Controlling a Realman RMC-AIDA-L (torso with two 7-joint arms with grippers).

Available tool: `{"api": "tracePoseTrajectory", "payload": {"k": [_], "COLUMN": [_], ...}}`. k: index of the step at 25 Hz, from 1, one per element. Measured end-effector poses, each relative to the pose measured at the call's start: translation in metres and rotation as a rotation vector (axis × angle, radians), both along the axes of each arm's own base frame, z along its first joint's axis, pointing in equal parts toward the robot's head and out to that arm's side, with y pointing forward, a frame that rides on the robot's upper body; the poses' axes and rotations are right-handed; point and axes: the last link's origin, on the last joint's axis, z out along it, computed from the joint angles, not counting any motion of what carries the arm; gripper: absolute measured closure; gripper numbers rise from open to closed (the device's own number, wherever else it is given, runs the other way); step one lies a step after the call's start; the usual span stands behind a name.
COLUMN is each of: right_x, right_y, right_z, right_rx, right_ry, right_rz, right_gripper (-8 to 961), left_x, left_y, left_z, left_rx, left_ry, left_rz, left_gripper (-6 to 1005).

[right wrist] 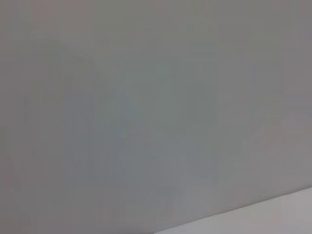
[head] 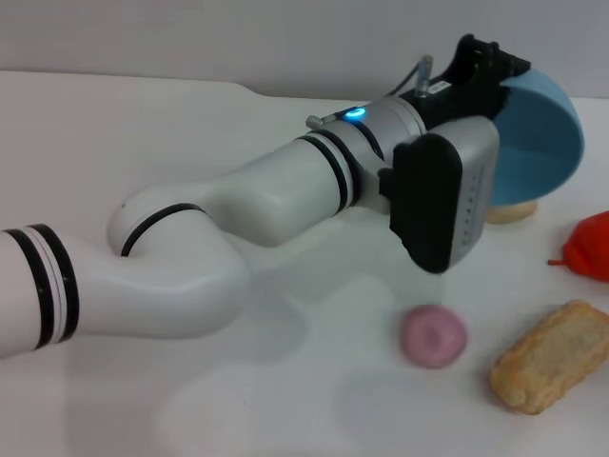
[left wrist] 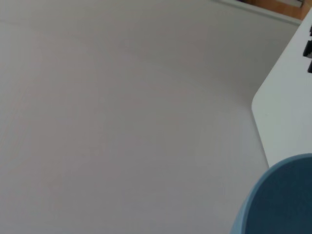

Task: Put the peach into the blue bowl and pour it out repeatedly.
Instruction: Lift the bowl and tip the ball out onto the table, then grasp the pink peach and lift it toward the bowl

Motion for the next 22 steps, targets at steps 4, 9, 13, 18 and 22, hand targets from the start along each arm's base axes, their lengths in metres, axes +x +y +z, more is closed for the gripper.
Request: {"api": "tracePoseTrajectory", "payload": {"k": [4,9,13,18,22], "right_x": [-0.003,-0.022,-0.044,-0.073,-0.095], "right_y": [0.003,0.012,0.025,0.038,0.051], "right_z": [-0.005,-0.012,-0.011,-0.015,-0.026], "right_rx": [-0.024,-0.194,-0.483,-0.786,-0.971], "right_ry": [0.035,0.145,0.211,0.206,0.141], "right_rz": [0.003,0.082,0.105,0.073,0.048], "right_gripper": [401,408,414,422,428], "left_x": [-0.004,-0.014,-0.031,-0.059,-0.071], "left_y": [0.014,0.042,0.06,0.072,0.07], "left_z": [0.01,0.029,0.043,0.049,0.047], "left_rx": [-0.005,-0.03,-0.102,-0.217,-0.236], "left_ry": [-0.127,-0.359,-0.517,-0.603,-0.632], "left_rz": [0.168,0.49,0.741,0.982,1.056], "left_gripper": [1001,1001,1000,1000,1000]}}
